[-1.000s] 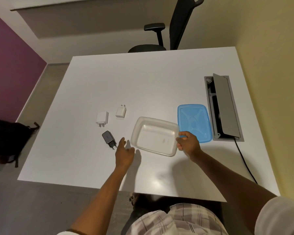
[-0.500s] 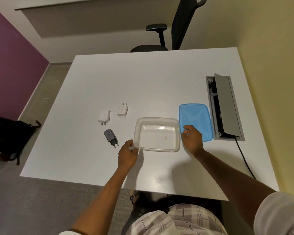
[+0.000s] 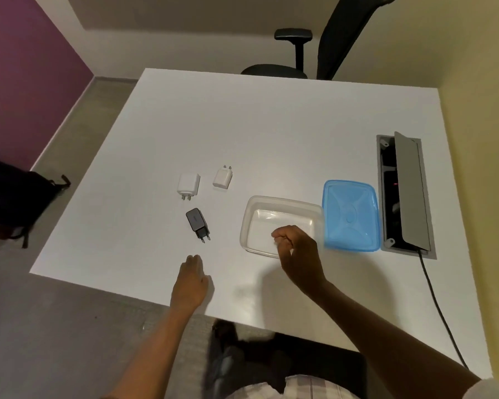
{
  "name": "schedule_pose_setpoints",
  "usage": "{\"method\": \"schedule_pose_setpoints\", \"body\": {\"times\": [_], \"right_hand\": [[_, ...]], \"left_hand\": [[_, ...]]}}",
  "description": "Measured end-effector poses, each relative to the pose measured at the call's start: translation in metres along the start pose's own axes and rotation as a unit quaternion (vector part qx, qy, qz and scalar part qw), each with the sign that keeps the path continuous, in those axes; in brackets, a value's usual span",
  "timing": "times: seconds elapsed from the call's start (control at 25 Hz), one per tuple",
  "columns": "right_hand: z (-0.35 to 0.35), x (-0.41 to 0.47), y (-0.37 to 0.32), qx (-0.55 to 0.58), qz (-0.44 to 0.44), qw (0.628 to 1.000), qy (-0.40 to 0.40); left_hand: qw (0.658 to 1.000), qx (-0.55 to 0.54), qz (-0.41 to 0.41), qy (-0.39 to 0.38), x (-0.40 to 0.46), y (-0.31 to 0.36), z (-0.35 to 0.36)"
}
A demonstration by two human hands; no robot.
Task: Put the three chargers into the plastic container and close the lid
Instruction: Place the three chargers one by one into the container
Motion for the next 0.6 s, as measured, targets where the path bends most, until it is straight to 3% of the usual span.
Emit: {"method": "schedule_pose_setpoints", "body": {"times": [0.16,0.32,0.52,0.6], "right_hand": [[0.04,-0.006,-0.026,0.034,-0.047,0.996,-0.071],[0.084,-0.004,-0.049,0.062,-0.022,0.989,-0.133],[0.127,0.029,-0.068,0.046,0.015,0.942,-0.331],[0.141,0.055,-0.071,0.004,0.0,0.93,-0.367]], "left_hand": [[1.0,-0.004,-0.001,0.017,0.02,-0.02,-0.004],[0.999,0.037,-0.008,0.032,0.046,-0.034,-0.007],[0.993,0.083,-0.016,0.077,0.071,-0.052,0.004],[0.99,0.082,-0.022,0.112,0.079,-0.055,0.007]]}}
Point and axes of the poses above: each hand's wrist, its own x-axis towards the middle knuckle, its own z-axis out of the palm, y = z × x, the point moved 1 cm from there along x, towards the middle knuckle, and after that the axes turned 4 degrees about -x, right-handed, at the moved point
